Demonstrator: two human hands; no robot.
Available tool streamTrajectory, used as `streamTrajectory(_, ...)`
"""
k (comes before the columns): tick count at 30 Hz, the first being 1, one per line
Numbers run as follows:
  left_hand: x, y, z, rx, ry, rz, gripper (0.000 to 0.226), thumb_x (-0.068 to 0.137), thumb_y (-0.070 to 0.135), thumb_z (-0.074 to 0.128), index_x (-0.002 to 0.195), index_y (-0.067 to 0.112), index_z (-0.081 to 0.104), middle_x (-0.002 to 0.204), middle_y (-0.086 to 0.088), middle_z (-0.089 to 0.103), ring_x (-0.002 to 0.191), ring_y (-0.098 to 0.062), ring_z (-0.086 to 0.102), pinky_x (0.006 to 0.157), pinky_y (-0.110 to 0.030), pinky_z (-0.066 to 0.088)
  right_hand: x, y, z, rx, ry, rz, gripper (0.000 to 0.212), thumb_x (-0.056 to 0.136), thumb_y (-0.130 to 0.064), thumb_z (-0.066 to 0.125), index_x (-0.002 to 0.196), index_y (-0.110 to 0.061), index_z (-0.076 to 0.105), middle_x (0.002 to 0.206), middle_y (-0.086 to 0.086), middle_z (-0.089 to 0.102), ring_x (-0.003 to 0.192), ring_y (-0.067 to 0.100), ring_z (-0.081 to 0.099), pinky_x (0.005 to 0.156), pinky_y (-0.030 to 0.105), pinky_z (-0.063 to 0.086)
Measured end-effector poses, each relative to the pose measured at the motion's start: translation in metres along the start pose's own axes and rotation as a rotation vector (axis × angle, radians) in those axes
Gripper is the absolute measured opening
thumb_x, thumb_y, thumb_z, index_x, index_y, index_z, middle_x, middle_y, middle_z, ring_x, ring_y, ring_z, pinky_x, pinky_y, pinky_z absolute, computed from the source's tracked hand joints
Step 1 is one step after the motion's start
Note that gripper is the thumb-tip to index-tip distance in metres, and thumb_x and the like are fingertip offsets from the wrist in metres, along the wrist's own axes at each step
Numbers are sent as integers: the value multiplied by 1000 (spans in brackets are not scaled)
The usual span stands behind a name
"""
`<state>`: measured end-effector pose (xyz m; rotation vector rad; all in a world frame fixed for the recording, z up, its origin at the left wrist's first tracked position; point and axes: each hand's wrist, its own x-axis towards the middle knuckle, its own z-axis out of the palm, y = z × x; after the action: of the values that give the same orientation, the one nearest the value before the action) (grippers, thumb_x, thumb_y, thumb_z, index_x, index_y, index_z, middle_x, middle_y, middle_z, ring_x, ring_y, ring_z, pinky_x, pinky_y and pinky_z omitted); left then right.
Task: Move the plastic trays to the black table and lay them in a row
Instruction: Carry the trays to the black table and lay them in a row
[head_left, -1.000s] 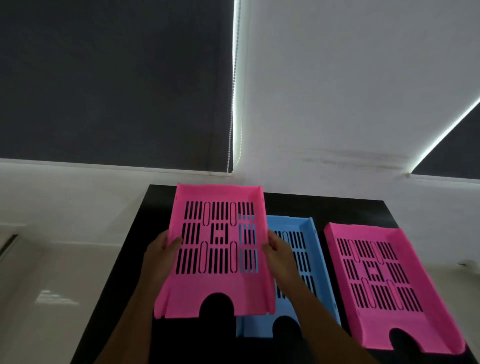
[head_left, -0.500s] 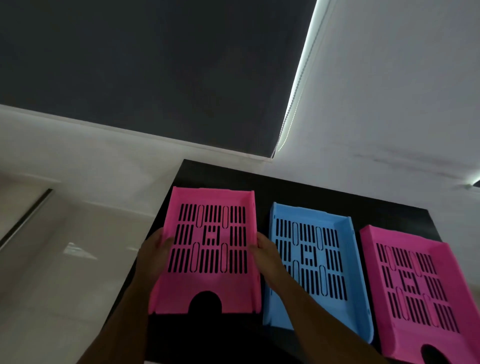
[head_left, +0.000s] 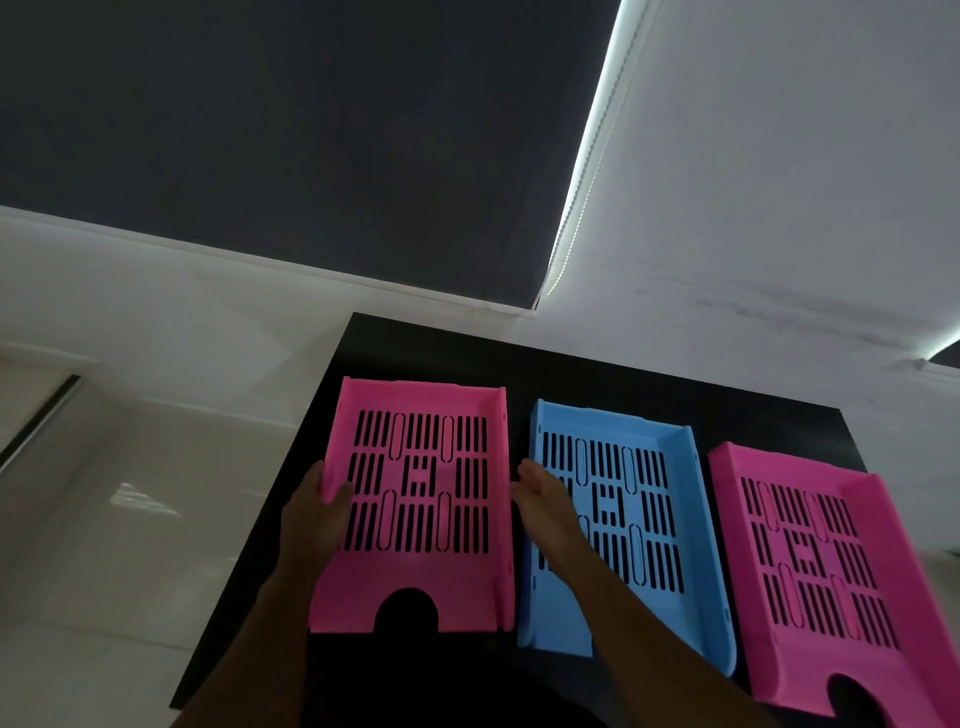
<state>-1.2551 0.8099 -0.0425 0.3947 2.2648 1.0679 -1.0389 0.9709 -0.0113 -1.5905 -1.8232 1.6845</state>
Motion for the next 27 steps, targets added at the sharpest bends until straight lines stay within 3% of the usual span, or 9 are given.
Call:
streamTrajectory(3, -10, 11, 12, 64, 101, 54, 51, 92, 32, 55, 138, 18, 39, 152, -20, 34, 119, -44, 57, 84, -55, 57, -1, 6, -27, 13, 106, -55, 43, 103, -12, 50, 144, -1, 49, 147, 17, 54, 135, 29, 52, 115, 42, 39)
streamTrajectory(6, -24, 26, 35, 95, 29, 88, 60, 94, 33, 56, 148, 22, 31, 159, -14, 31, 129, -40, 52, 95, -58, 52, -7, 17, -62, 19, 245, -97, 36, 102, -23, 55, 136, -12, 61, 133, 7, 66, 121, 19, 62, 108, 39, 48)
streamTrajectory(14, -82, 59, 117, 164, -318, 194, 75, 96, 35, 56, 156, 16, 16, 162, -10, 27, 145, -31, 32, 116, -46, 27, -42, 88, -167, -61, 654, 9, 19, 101, -15, 52, 113, -7, 64, 86, 2, 66, 64, 11, 64, 44, 13, 46)
streamTrajectory(16, -91, 59, 133, 186, -371, 169, 83, 93, 40, 60, 157, 17, 12, 164, -12, 22, 147, -34, 29, 118, -50, 25, -56, 103, -179, -112, 759, 61, 24, 98, -14, 57, 117, 1, 61, 89, 7, 63, 74, 18, 63, 57, 20, 52)
streamTrajectory(19, -102, 58, 153, 211, -446, 180, 90, 91, 40, 63, 157, 18, 6, 164, -12, 19, 147, -34, 27, 118, -50, 24, -59, 138, -191, -173, 697, 236, 69, 89, -45, 67, 141, -6, 46, 131, 19, 58, 123, 37, 57, 98, 55, 51)
streamTrajectory(22, -107, 58, 166, 204, -458, 164, 94, 92, 32, 63, 157, 18, -3, 164, -14, 17, 147, -34, 29, 119, -49, 25, -53, 166, -196, -109, 511, 200, 74, 82, -56, 67, 140, -17, 44, 130, 4, 58, 126, 33, 57, 100, 60, 51)
streamTrajectory(24, -110, 58, 171, 226, -468, 183, 89, 95, 26, 59, 156, 16, -4, 162, -18, 22, 132, -29, 52, 111, -40, 41, -52, 170, -197, -115, 455, 152, 72, 86, -48, 68, 144, -15, 41, 139, 8, 57, 126, 28, 57, 104, 57, 49)
streamTrajectory(25, -110, 59, 173, 240, -471, 192, 86, 97, 23, 57, 157, 15, -4, 160, -21, 27, 108, -17, 67, 95, -28, 54, -52, 167, -198, -114, 440, 119, 64, 92, -37, 67, 144, -11, 42, 138, 10, 58, 124, 26, 58, 105, 53, 49)
streamTrajectory(27, -113, 61, 179, 249, -479, 198, 79, 99, 19, 52, 157, 14, -3, 147, -32, 43, 49, 2, 59, 53, -11, 53, -44, 171, -199, -147, 394, 85, 55, 98, -22, 60, 147, -5, 40, 138, 13, 59, 123, 28, 61, 105, 50, 50)
